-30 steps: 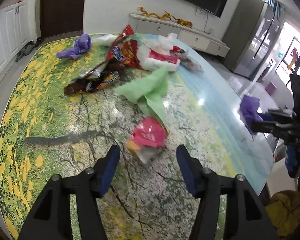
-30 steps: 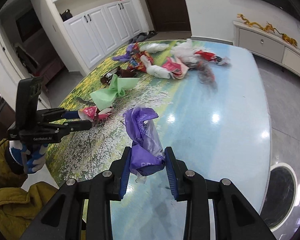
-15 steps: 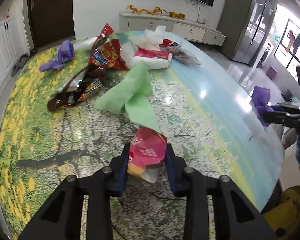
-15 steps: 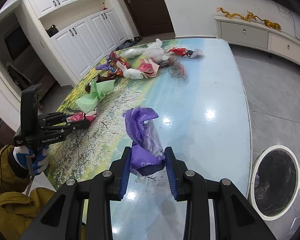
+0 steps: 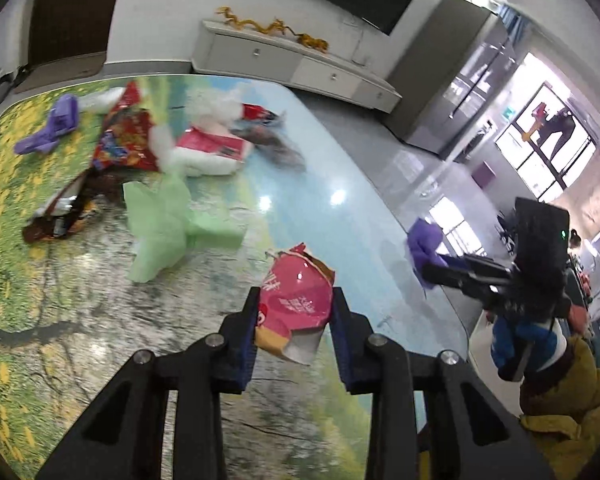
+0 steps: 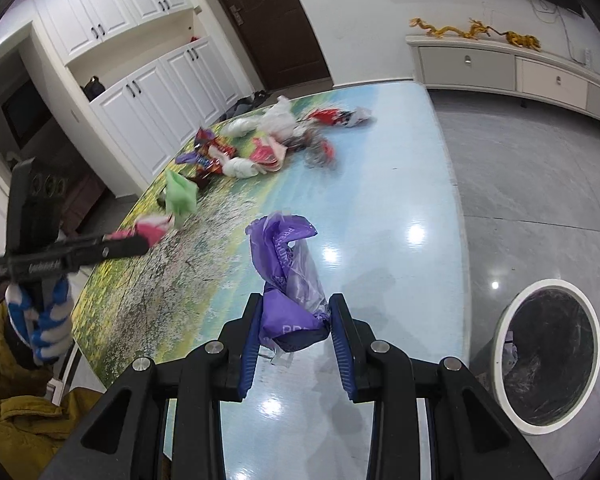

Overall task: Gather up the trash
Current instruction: 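Carry the pink bag and the purple bag with both tools over the trash bin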

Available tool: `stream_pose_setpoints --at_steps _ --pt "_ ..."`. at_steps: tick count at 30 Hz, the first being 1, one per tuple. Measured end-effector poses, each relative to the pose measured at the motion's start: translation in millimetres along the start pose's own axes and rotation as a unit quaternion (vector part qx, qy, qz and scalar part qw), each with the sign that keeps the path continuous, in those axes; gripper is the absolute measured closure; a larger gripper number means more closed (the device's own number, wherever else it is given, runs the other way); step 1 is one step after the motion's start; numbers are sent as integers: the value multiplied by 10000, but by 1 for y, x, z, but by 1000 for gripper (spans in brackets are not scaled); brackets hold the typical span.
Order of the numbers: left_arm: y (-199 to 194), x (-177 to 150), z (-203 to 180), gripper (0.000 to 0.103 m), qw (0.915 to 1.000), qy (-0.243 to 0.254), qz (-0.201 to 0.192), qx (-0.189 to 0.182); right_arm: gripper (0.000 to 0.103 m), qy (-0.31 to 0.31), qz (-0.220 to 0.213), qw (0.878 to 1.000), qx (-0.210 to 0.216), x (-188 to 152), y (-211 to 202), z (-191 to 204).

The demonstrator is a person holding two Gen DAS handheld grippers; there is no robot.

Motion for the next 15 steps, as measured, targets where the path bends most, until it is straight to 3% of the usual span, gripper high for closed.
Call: stream_pose_setpoints --at_steps 9,15 --pt "17 26 -45 73 9987 470 185 4 72 266 -418 9987 -76 2 -31 -38" --pt "60 63 -98 73 9939 983 442 -215 72 661 -826 9939 -316 -2 -61 -92"
Point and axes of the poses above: each gripper's, at about its wrist camera, not at the fingertips, and y roughly the way its jaws point, z to its left, x to its top, the point moved 2 cm from there along y, roughly the way its jaws point, and after that the axes turned 9 degrees about y, right-handed, at the moved point
